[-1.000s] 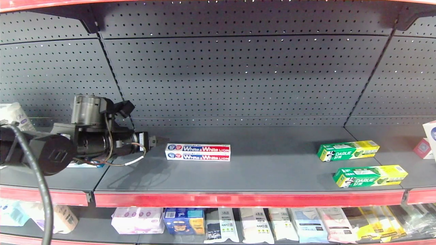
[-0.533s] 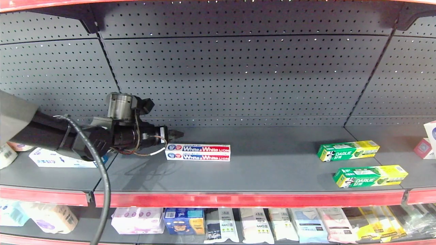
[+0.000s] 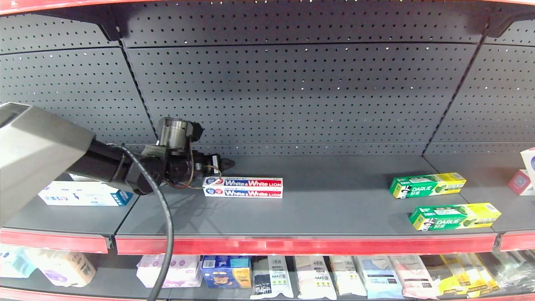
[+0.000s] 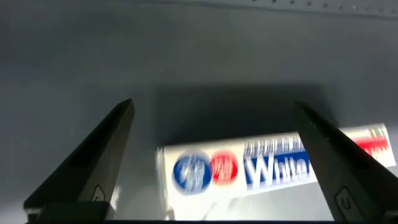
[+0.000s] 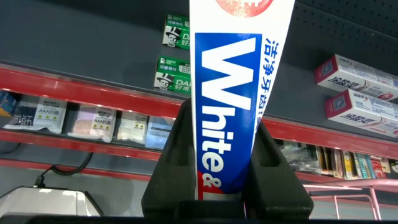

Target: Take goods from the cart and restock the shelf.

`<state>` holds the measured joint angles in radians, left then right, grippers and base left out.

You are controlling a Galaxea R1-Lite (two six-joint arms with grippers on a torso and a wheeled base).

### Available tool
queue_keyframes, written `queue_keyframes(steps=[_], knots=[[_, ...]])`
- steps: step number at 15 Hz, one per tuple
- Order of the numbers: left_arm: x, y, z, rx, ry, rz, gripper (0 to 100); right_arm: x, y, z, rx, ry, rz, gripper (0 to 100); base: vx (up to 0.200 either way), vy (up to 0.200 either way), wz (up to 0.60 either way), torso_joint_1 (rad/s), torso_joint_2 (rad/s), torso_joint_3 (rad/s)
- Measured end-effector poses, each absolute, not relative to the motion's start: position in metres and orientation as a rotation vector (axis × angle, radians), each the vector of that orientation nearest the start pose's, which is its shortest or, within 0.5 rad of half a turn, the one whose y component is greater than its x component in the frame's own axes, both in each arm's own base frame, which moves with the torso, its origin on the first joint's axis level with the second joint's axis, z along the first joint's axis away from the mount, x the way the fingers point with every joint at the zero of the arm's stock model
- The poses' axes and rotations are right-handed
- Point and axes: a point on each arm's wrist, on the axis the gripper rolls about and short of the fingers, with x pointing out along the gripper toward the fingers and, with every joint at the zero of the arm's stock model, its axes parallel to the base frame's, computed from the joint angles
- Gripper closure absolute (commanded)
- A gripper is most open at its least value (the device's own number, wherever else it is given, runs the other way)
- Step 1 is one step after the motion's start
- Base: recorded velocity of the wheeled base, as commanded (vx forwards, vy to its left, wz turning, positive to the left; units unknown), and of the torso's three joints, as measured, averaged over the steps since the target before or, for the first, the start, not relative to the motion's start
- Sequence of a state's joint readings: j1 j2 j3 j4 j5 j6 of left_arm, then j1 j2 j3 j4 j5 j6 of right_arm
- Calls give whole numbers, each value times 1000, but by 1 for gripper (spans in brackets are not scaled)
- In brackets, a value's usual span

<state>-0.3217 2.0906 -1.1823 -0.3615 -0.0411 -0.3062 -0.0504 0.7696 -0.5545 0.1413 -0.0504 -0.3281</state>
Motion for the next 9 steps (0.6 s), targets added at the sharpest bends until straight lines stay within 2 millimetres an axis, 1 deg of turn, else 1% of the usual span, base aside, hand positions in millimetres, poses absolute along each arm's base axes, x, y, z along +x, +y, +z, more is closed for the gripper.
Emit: queue_keyframes(steps=[5,9], knots=[[388,-147,105,-210,607,-316,0,66,-4,207,-325,375,-40,100,0,0,0,0,0,0],[396,-150,106,-217,595,-341,0,64,-4,206,-325,373,-40,100,0,0,0,0,0,0]])
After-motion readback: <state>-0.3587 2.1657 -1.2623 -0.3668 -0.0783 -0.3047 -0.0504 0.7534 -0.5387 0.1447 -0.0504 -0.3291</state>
